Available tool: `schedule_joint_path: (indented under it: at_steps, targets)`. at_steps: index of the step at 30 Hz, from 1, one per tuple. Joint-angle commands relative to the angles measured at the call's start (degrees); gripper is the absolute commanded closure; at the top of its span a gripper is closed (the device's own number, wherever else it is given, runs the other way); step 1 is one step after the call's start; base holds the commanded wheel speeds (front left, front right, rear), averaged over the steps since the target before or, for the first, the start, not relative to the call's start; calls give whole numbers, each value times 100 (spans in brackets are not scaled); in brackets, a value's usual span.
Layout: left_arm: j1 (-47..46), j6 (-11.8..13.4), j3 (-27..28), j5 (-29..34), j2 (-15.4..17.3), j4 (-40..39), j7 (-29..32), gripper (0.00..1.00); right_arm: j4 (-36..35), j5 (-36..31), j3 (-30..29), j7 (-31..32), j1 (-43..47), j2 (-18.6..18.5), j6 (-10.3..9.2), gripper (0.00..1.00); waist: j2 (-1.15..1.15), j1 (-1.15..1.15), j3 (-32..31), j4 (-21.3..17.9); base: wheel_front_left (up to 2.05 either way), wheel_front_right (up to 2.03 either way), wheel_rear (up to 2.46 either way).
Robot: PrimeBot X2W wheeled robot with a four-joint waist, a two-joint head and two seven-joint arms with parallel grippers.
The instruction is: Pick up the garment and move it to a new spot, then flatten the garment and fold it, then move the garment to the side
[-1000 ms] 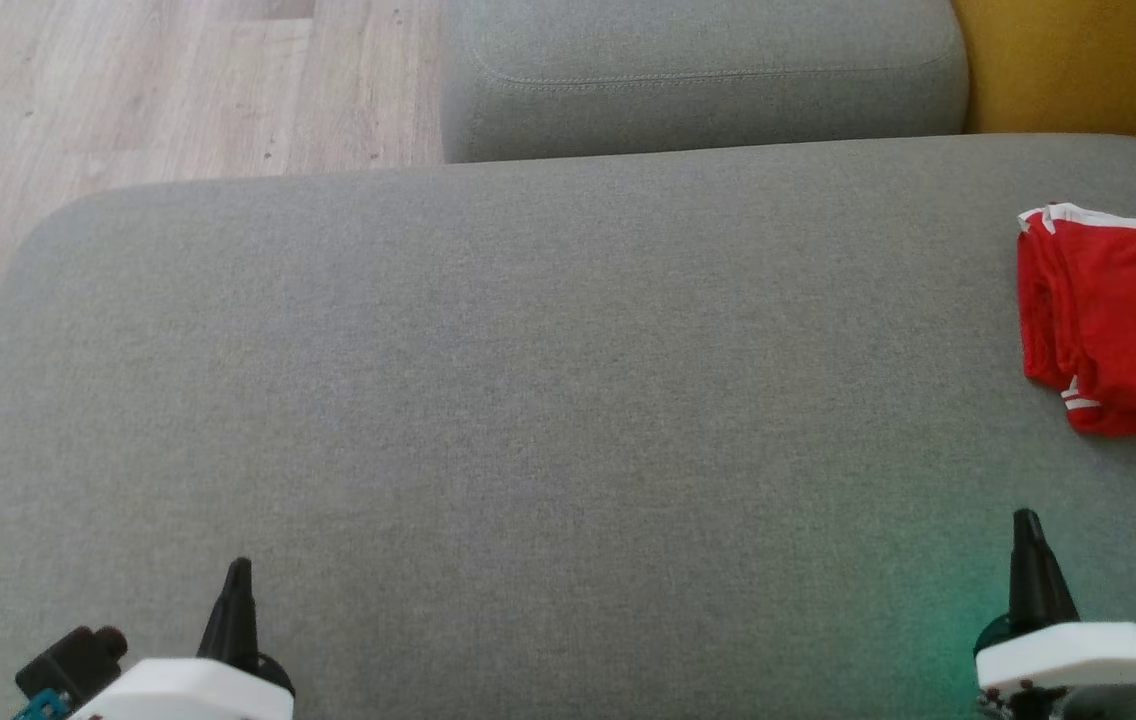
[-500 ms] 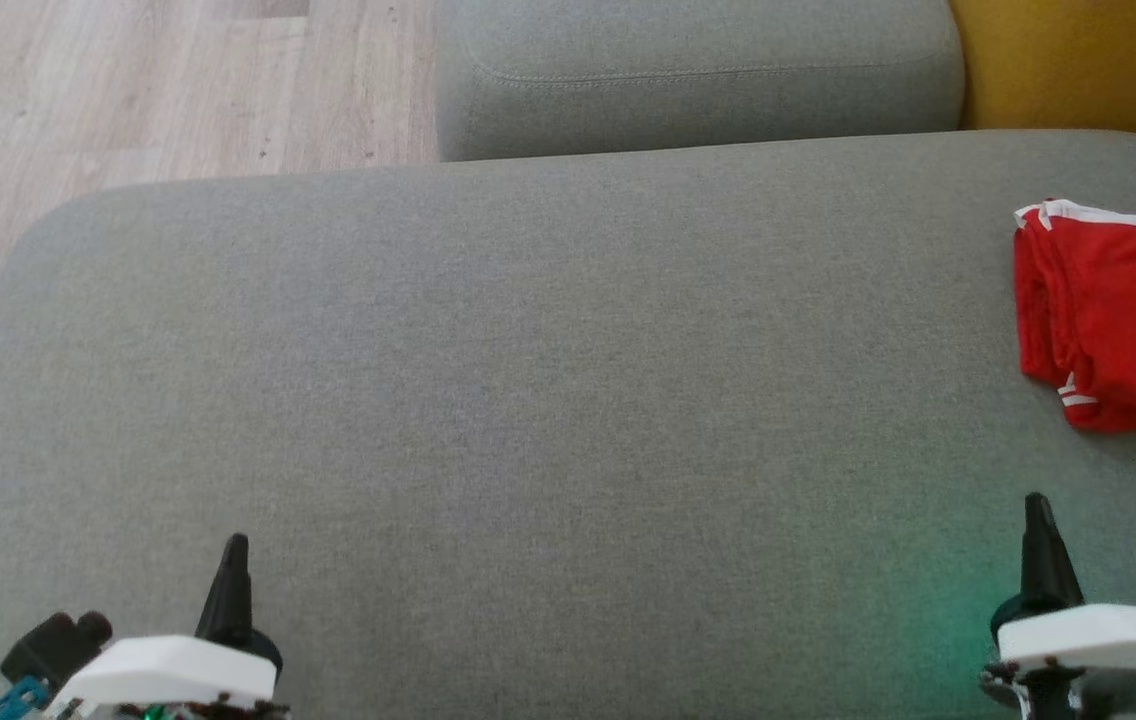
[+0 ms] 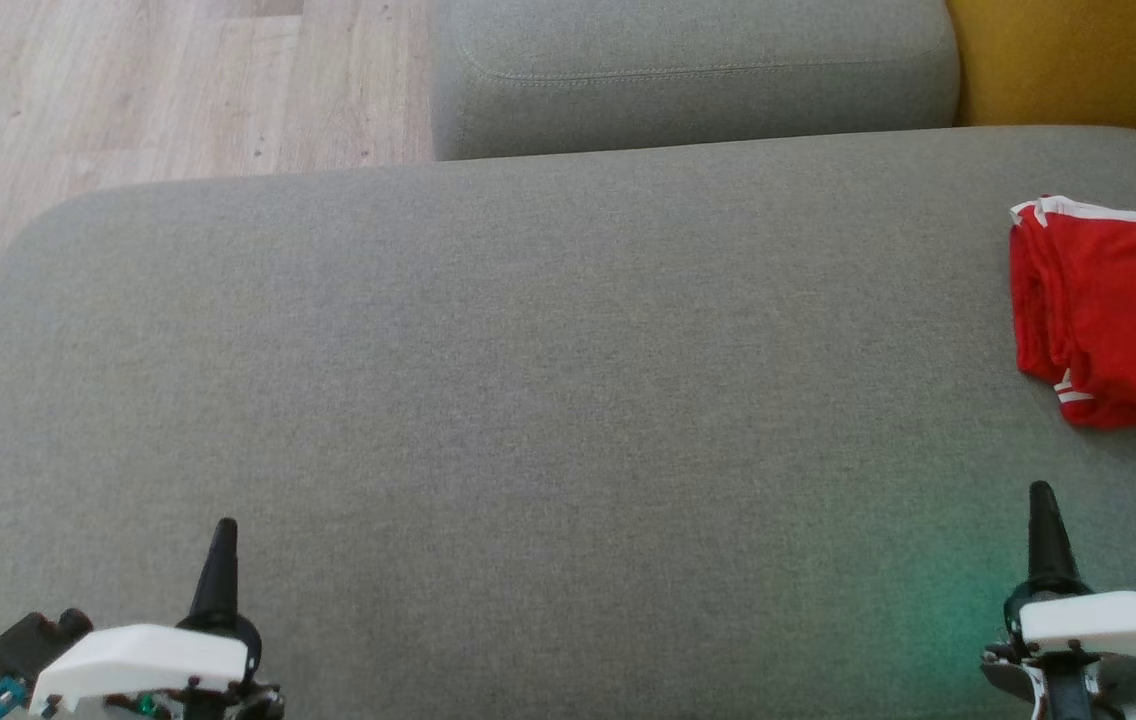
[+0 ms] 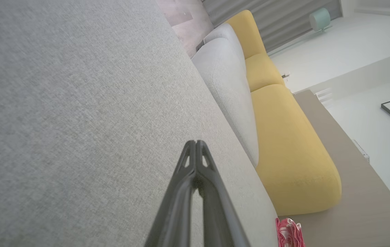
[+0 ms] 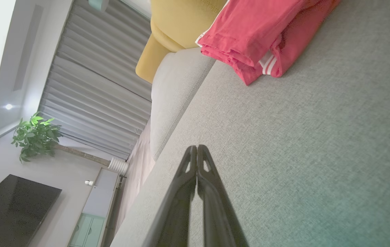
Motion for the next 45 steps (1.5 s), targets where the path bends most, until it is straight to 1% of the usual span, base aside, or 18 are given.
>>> schedule_joint_path:
  at_steps: [1, 28, 29, 45]
  targets:
    - [-360, -47, 173, -142, 18, -195, 46, 100, -215, 167, 52, 44, -320, -34, -3, 100, 0, 0, 1, -2, 0, 0, 0]
    - [-709, -204, 430, -1989, 19, -253, 518, 100, -312, 2200, -7, 505, -606, -46, -4, 100, 0, 0, 24, -68, 0, 0, 0]
    - [-709, -204, 430, -1989, 19, -253, 518, 100, -312, 2200, -7, 505, -606, -46, -4, 100, 0, 0, 24, -68, 0, 0, 0]
    - [-906, -292, 575, -3032, 20, -286, 785, 100, -367, 3348, -41, 765, -768, -52, -4, 100, 0, 0, 37, -105, 0, 0, 0]
